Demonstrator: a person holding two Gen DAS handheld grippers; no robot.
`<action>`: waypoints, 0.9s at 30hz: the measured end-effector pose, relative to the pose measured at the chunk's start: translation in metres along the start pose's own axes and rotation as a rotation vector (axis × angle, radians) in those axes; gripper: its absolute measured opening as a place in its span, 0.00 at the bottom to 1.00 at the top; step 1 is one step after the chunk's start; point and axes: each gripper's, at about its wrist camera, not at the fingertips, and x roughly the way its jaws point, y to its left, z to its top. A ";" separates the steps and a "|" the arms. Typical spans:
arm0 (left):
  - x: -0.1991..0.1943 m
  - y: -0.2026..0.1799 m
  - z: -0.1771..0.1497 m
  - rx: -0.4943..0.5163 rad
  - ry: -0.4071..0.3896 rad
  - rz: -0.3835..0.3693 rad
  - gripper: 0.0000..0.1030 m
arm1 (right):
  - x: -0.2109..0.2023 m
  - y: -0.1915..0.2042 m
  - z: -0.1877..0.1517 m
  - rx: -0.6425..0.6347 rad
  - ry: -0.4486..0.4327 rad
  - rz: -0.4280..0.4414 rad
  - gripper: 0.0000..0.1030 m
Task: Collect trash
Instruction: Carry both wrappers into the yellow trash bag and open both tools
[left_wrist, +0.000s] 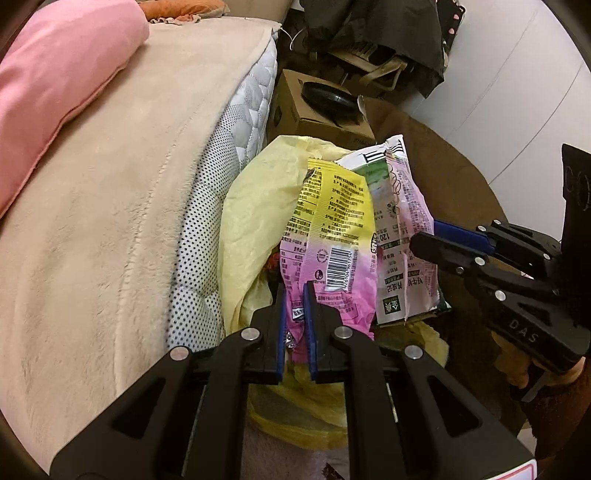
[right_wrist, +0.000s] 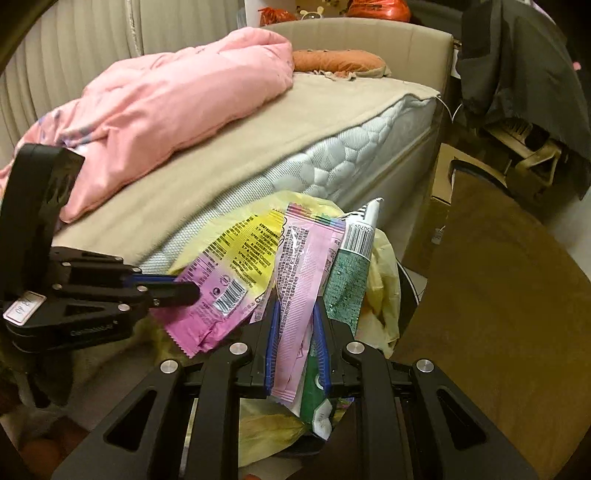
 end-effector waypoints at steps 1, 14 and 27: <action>0.002 0.000 0.000 0.002 0.002 -0.002 0.08 | 0.001 -0.002 0.000 0.007 -0.001 0.001 0.17; -0.001 0.014 0.003 -0.018 -0.016 -0.055 0.08 | 0.011 0.003 -0.002 0.022 0.013 0.045 0.17; -0.012 0.022 0.001 -0.044 -0.026 -0.094 0.19 | 0.010 0.018 -0.004 0.011 0.023 0.026 0.27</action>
